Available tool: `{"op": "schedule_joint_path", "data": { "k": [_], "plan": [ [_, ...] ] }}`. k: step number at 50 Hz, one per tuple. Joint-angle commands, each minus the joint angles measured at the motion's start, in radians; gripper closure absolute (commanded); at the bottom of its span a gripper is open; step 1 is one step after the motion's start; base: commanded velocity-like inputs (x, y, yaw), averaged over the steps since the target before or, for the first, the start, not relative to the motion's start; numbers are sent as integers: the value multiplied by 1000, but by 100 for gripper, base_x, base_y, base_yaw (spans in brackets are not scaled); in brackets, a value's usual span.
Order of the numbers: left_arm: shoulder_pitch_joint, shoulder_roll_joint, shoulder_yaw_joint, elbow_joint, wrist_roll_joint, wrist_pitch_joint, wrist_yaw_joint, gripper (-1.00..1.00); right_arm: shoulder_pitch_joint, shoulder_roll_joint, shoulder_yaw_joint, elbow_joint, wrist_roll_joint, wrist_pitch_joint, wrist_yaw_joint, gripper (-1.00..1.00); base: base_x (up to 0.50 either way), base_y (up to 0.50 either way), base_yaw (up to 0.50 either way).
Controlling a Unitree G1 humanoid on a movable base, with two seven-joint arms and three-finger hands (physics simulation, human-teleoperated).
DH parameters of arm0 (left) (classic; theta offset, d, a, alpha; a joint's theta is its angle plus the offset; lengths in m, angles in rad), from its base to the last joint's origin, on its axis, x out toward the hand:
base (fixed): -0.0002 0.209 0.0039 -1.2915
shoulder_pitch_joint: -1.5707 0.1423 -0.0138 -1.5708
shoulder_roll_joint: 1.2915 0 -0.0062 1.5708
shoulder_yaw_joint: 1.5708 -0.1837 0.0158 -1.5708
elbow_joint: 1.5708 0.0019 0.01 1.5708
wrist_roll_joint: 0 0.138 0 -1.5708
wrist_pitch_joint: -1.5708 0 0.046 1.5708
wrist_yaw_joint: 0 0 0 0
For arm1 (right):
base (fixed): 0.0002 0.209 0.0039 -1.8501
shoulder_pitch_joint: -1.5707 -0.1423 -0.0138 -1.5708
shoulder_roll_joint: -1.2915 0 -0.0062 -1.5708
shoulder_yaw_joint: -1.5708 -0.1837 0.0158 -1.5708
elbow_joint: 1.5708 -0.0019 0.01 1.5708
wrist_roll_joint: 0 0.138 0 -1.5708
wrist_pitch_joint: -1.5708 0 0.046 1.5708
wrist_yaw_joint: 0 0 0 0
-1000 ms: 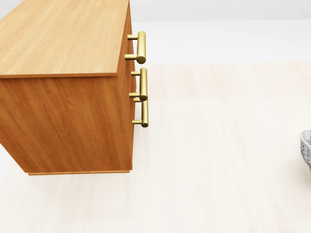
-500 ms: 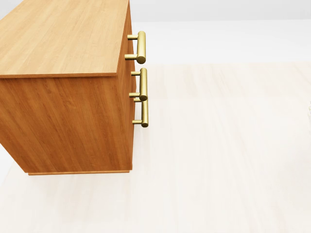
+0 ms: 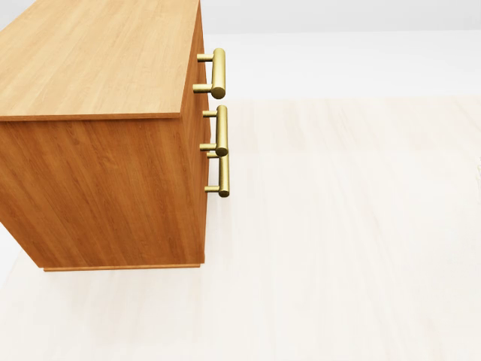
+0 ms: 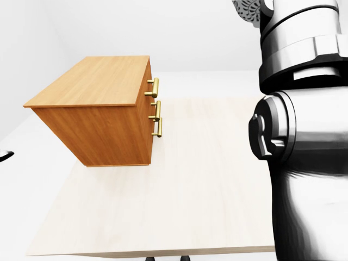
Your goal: Put the bowl on top of the cabinet.
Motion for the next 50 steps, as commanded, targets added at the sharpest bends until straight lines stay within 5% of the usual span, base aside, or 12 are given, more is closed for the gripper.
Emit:
{"op": "schedule_joint_path", "data": {
  "k": [1, 6, 15, 18, 32, 50],
  "plan": [
    [0, -3, -5, 4, 1, 0, -2, -100, -41, 176, -26, 8, 168, 51, -97, 100, 0, 0, 0],
    [-2, 0, -1, 16, -3, 0, -4, -100, -27, 307, -67, 6, 317, 51, -120, 100, 0, 0, 0],
    [2, -4, -7, 12, -3, 0, -2, -100, -41, 431, -39, 4, 508, 51, -156, 100, 0, 0, 0],
    [2, -4, -6, 11, -3, 0, -2, -100, -37, 437, 28, 6, 479, 51, -163, 100, 0, 0, 0],
    [4, -14, -18, 2, -4, 0, -1, -100, -104, 548, 23, -6, 610, 51, -163, 100, 0, 0, 0],
    [6, -18, -24, 12, -4, 0, -2, -100, -42, 557, 50, -1, 663, 51, -185, 100, 0, 0, 0]
  ]
}}
